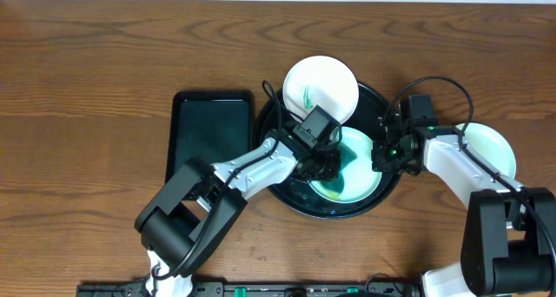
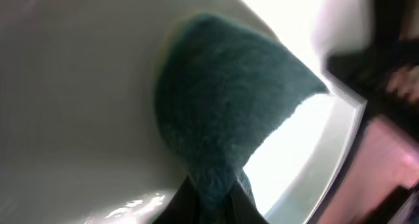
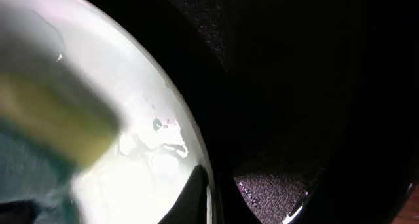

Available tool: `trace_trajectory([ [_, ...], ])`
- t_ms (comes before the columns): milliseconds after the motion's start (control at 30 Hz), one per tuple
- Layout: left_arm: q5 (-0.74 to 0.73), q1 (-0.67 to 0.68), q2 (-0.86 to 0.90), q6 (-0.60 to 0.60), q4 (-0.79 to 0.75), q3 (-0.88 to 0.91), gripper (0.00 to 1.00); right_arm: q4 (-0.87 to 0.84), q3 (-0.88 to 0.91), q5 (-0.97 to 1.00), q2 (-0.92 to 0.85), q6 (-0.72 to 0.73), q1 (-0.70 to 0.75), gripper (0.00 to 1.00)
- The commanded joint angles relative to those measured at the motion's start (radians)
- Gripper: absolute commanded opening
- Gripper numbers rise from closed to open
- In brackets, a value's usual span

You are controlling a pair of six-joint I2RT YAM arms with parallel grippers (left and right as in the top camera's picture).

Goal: Clean dirty plates on tray and stack at the side
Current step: 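Scrub the pale green plate on the round tray with the sponge in left gripper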

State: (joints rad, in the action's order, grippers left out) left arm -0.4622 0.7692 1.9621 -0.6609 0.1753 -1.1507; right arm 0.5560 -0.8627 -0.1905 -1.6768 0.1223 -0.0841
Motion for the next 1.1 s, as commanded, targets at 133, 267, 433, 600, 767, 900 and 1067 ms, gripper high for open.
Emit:
trace_trajectory([
  [133, -0.053, 0.046, 0.035, -0.130, -0.135, 0.001, 0.07, -0.006, 0.058, -0.002, -0.030, 0.012, -0.010, 0.01],
  [267, 0.168, 0.019, 0.035, -0.057, -0.002, 0.001, 0.07, -0.007, 0.058, -0.002, -0.030, 0.012, -0.010, 0.01],
  [433, 0.438, -0.034, 0.035, 0.064, 0.175, -0.004, 0.07, -0.006, 0.058, -0.002, -0.030, 0.012, -0.010, 0.01],
  [600, 0.584, -0.053, 0.035, 0.137, 0.319, -0.034, 0.07, -0.005, 0.058, -0.002, -0.030, 0.012, -0.010, 0.01],
  [767, 0.552, -0.050, 0.035, 0.143, 0.338, -0.051, 0.07, 0.000, 0.058, -0.002, -0.030, 0.012, -0.010, 0.01],
  [900, 0.353, -0.050, 0.035, 0.082, 0.292, -0.051, 0.07, 0.001, 0.058, -0.002, -0.030, 0.013, -0.010, 0.01],
  [1067, -0.001, -0.027, 0.058, 0.041, 0.100, -0.044, 0.07, -0.002, 0.058, -0.003, -0.030, 0.019, -0.010, 0.01],
])
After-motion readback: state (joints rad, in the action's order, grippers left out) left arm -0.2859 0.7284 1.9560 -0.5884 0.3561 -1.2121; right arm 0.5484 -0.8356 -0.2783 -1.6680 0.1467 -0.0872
